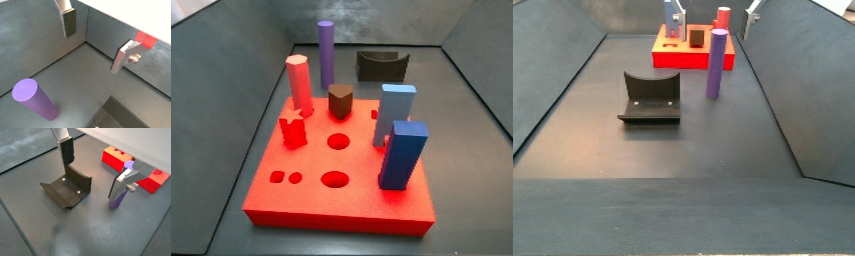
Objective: Pick up the round object. Move up. Move to above the board. Insert the round object.
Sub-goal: Pick up the round object.
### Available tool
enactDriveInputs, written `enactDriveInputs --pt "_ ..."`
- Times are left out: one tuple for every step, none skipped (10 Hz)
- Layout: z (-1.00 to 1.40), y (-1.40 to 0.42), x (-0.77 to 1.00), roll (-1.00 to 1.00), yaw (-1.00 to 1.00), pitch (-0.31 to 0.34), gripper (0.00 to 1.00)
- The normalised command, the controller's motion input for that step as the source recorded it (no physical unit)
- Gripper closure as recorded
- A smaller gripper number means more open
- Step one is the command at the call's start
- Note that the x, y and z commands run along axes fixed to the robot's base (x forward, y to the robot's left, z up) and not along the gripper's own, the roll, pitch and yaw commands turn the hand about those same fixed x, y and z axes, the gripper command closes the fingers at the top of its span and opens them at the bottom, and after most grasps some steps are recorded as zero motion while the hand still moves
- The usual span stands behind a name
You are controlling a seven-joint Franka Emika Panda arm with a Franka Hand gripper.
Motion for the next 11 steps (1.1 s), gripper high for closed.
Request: enactDriveInputs --pt "-0.04 -0.11 0.00 0.00 0.00 0.000 0.00" --pt "-0.17 -0.37 0.00 0.00 0.00 0.009 0.00" --pt "-0.27 -0.55 0.00 0.00 0.00 0.020 0.00" --pt "-0.31 -0.61 -0.05 0.01 0.00 0.043 0.00" --pt "-0.32 -0.57 -0.07 0.04 0.00 0.084 0.00" --pt "-0.31 -0.47 -0.11 0.03 0.00 0.081 0.00" --pt "-0.30 -0.41 -0.13 0.02 0.00 0.067 0.00" --pt "-0.28 -0.39 -0.12 0.02 0.00 0.061 0.00" --pt "-0.23 -0.37 -0.09 0.03 0.00 0.049 0.00" --pt "-0.22 -0.33 -0.08 0.01 0.00 0.037 0.00" --pt "-0.19 -0.28 -0.05 0.00 0.00 0.010 0.00"
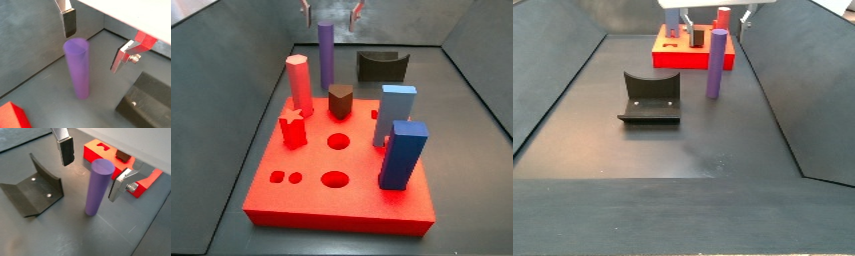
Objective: Pick up the round object. Move up. Move to above the board. Insert the round object.
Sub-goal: Pick up the round object.
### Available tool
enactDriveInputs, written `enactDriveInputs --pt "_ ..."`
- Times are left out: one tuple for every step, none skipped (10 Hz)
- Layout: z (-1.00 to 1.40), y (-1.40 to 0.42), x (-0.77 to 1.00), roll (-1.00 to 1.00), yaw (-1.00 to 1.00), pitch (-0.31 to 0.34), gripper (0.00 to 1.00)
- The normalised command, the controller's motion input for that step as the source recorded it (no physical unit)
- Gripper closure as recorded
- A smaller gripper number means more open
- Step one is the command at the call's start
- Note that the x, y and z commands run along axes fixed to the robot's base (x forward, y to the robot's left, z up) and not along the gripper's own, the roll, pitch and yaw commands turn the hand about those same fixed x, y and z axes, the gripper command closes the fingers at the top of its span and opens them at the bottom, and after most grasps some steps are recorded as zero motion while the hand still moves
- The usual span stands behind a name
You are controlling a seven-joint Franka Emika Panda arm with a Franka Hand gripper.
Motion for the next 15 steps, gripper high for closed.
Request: enactDriveInputs --pt "-0.18 -0.23 -0.10 0.00 0.01 0.000 0.00" --pt "-0.17 -0.19 -0.08 0.00 0.01 0.000 0.00" --pt "-0.12 -0.08 -0.07 0.00 0.02 0.000 0.00" --pt "-0.11 -0.05 -0.18 0.00 0.07 -0.049 0.00" --pt "-0.01 0.00 -0.15 -0.04 0.10 -0.076 0.00" --pt "-0.02 0.00 -0.13 0.00 0.04 -0.084 0.00" --pt "0.00 -0.38 -0.23 0.17 0.06 -0.100 0.00" --pt "0.00 0.00 0.00 0.00 0.00 0.000 1.00" --pt "0.00 0.00 0.00 0.00 0.00 0.000 1.00" --pt "0.00 0.00 0.00 0.00 0.00 0.000 1.00" --pt "0.00 0.00 0.00 0.00 0.00 0.000 1.00" --pt "0.00 0.00 0.00 0.00 0.00 0.000 1.00" --pt "0.00 0.00 0.00 0.00 0.00 0.000 1.00" --pt "0.00 0.00 0.00 0.00 0.00 0.000 1.00" --pt "0.00 0.00 0.00 0.00 0.00 0.000 1.00"
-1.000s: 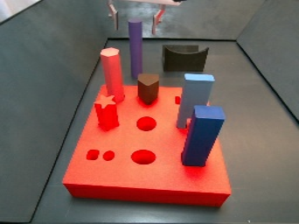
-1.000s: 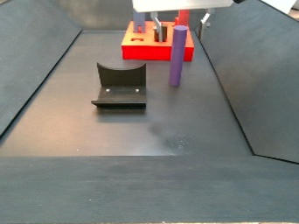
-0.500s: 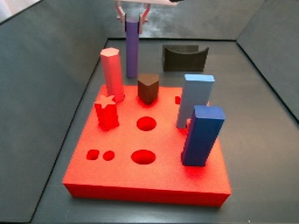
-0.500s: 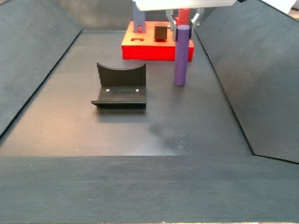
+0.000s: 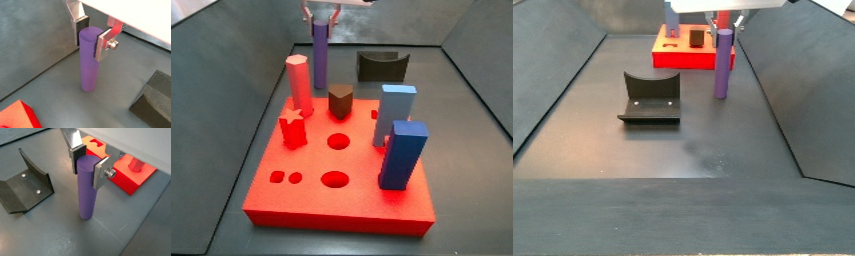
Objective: Pick up the round object. Move up. Move to above the board. Insert the round object.
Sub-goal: Pick up the round object, then move up.
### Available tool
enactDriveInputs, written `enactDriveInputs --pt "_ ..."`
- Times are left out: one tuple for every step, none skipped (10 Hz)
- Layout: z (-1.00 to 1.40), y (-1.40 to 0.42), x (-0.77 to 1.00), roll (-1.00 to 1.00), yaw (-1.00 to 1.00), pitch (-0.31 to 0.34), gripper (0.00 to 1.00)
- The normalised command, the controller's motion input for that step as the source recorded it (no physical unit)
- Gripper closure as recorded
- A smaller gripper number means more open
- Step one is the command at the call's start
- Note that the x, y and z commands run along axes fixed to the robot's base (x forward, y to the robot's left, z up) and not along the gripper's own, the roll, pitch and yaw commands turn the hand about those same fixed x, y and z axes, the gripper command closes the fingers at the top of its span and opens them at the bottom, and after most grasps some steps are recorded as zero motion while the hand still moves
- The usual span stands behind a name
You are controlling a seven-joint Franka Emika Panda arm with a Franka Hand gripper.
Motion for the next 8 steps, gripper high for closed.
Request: enactDriveInputs --pt "0.00 0.00 0.00 0.00 0.00 0.000 1.00" --pt "0.00 0.00 0.00 0.00 0.00 0.000 1.00" --pt "0.00 0.00 0.00 0.00 0.00 0.000 1.00" --pt "0.83 0.00 0.00 0.00 0.00 0.000 1.00" --pt "0.81 0.07 0.03 0.00 0.04 0.006 1.00" --pt "0.74 0.07 0.02 0.00 0.04 0.024 1.00" --pt "0.54 0.04 0.02 0.01 0.02 0.045 1.00" --pt "0.31 0.02 0.02 0.01 0.01 0.069 1.00"
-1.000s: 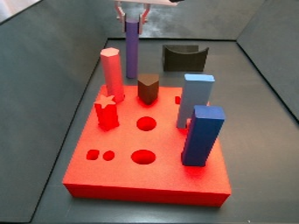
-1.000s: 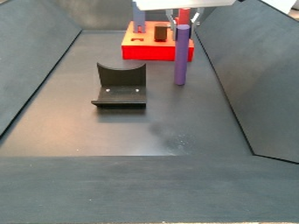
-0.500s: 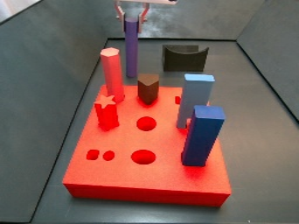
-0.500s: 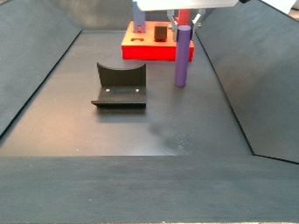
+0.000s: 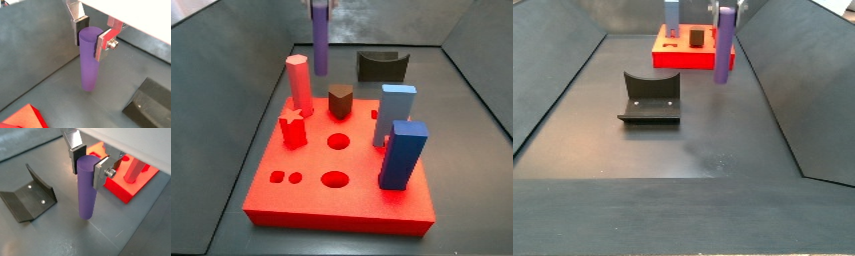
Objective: Pick up the round object. Move up. Move to above the board. Insert the round object.
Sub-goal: Move to above the board.
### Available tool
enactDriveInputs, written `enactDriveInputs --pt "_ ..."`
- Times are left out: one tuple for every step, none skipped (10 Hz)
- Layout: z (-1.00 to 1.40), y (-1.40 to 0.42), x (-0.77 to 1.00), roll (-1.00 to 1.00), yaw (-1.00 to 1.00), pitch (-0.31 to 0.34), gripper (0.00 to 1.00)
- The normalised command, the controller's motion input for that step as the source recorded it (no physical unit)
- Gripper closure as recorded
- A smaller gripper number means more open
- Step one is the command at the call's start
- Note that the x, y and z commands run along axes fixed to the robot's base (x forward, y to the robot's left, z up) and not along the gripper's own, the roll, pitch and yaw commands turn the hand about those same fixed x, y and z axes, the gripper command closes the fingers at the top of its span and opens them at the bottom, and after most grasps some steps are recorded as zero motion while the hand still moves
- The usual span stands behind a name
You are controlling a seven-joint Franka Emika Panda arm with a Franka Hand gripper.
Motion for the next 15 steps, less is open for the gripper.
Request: enactDriveInputs --pt "1.00 -0.03 0.03 0.14 -0.34 -0.058 1.00" --pt "1.00 -0.03 0.03 0.14 -0.32 -0.048 1.00" --pt "1.00 -0.03 0.02 0.12 -0.25 -0.019 1.00" --pt "1.00 -0.03 0.02 0.09 -0.18 0.004 1.00" --pt "1.00 -0.02 0.02 0.06 -0.11 0.049 1.00" --pt "1.00 -0.02 0.03 0.05 -0.08 0.076 1.00" --pt "1.00 -0.02 0.03 0.04 -0.06 0.090 1.00" --pt "1.00 -0.01 0.03 0.04 -0.05 0.090 1.00" --pt "0.93 -0.01 0.03 0.03 -0.04 0.088 1.00" --pt "0.71 -0.01 0.02 0.03 -0.03 0.084 1.00" --pt "0.54 0.00 0.01 0.03 -0.03 0.082 1.00" --pt "0.32 0.00 0.01 0.03 -0.03 0.081 1.00" --pt "0.21 0.00 0.01 0.03 -0.03 0.080 1.00" --pt "0.05 -1.00 0.16 -0.03 0.15 0.220 1.00" --pt "0.05 -1.00 0.16 -0.03 0.16 0.214 1.00"
